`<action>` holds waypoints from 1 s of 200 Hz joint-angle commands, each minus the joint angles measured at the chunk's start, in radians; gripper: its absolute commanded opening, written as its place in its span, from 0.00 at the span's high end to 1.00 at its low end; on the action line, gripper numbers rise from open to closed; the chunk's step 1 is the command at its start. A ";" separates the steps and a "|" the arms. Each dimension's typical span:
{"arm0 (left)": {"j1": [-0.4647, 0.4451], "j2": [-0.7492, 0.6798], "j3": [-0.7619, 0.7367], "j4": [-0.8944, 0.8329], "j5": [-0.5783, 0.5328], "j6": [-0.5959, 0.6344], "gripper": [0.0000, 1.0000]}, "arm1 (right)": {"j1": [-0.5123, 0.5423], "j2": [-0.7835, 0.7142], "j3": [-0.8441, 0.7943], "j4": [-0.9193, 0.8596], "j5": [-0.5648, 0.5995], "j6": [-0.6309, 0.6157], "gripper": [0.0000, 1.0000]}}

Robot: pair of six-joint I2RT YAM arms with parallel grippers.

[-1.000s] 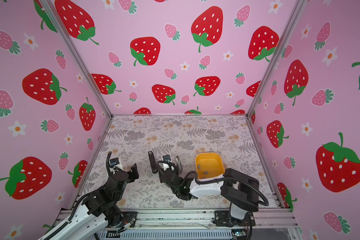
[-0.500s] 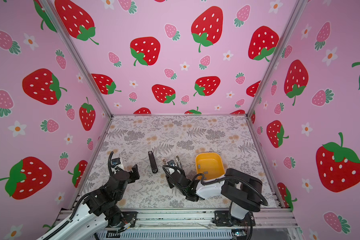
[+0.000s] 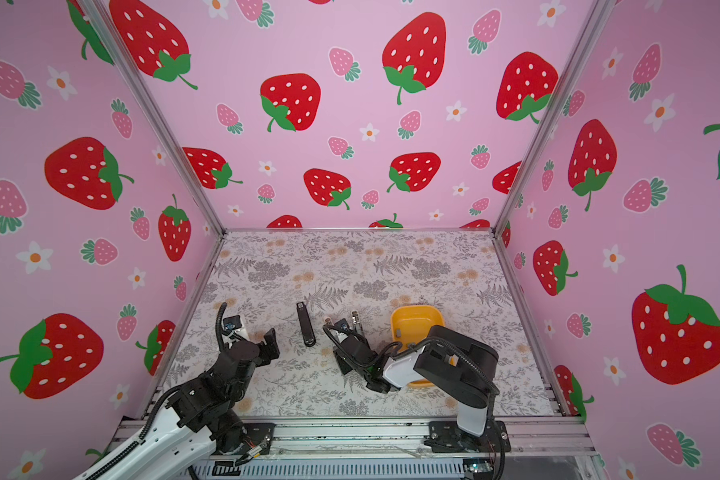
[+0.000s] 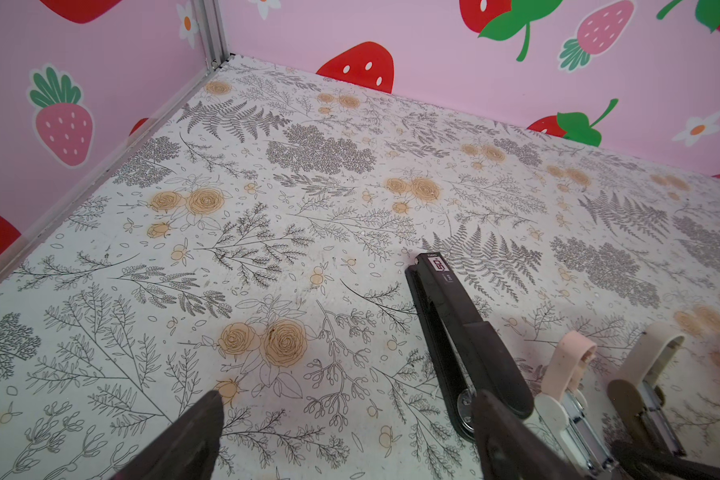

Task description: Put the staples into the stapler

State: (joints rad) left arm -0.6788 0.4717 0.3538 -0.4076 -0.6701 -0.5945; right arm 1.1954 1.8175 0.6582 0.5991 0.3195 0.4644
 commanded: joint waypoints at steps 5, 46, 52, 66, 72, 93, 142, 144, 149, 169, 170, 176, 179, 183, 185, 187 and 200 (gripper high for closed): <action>0.002 -0.010 -0.002 0.013 -0.017 -0.004 0.06 | -0.007 0.027 0.027 -0.011 -0.026 -0.025 0.50; 0.002 -0.008 -0.002 0.014 -0.016 -0.003 0.06 | -0.007 0.054 0.037 -0.034 -0.027 -0.049 0.55; 0.002 -0.008 -0.002 0.015 -0.016 -0.002 0.06 | -0.007 0.058 0.038 -0.037 -0.025 -0.049 0.57; 0.001 -0.008 -0.003 0.015 -0.015 -0.003 0.06 | -0.007 0.071 0.040 -0.042 -0.019 -0.047 0.59; 0.002 -0.007 -0.002 0.016 -0.014 -0.003 0.06 | -0.007 0.076 0.040 -0.043 -0.013 -0.046 0.61; 0.001 -0.006 -0.004 0.017 -0.011 -0.002 0.06 | -0.007 0.086 0.039 -0.048 -0.010 -0.045 0.67; 0.000 0.015 -0.007 0.088 0.149 0.047 0.06 | 0.007 0.038 -0.020 -0.029 -0.022 -0.053 0.76; 0.002 0.016 -0.005 0.088 0.162 0.045 0.06 | 0.008 0.033 -0.024 -0.028 -0.023 -0.054 0.77; 0.002 0.020 -0.003 0.089 0.196 0.032 0.06 | 0.011 0.023 -0.035 -0.023 -0.021 -0.055 0.77; 0.001 0.035 -0.031 0.189 0.376 -0.002 0.08 | 0.021 -0.016 -0.080 0.001 -0.026 -0.050 0.79; 0.001 0.037 -0.032 0.195 0.380 -0.005 0.08 | 0.022 -0.018 -0.084 0.003 -0.025 -0.050 0.79; -0.001 0.044 -0.044 0.230 0.429 -0.022 0.09 | 0.025 -0.029 -0.099 0.014 -0.028 -0.049 0.80; -0.002 0.050 -0.049 0.247 0.448 -0.031 0.10 | 0.026 -0.035 -0.107 0.019 -0.031 -0.049 0.80; -0.004 0.058 -0.056 0.272 0.472 -0.040 0.11 | 0.028 -0.041 -0.119 0.028 -0.032 -0.049 0.80; -0.005 0.062 -0.059 0.286 0.484 -0.043 0.11 | 0.029 -0.045 -0.124 0.033 -0.034 -0.049 0.80; -0.006 0.067 -0.060 0.299 0.497 -0.045 0.11 | 0.030 -0.048 -0.129 0.037 -0.035 -0.049 0.80; -0.022 0.097 -0.069 0.366 0.555 -0.054 0.14 | 0.038 -0.065 -0.163 0.069 -0.046 -0.050 0.80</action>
State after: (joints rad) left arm -0.6815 0.5308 0.3042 -0.2058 -0.3088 -0.5968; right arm 1.2167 1.7760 0.5617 0.6716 0.3054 0.4171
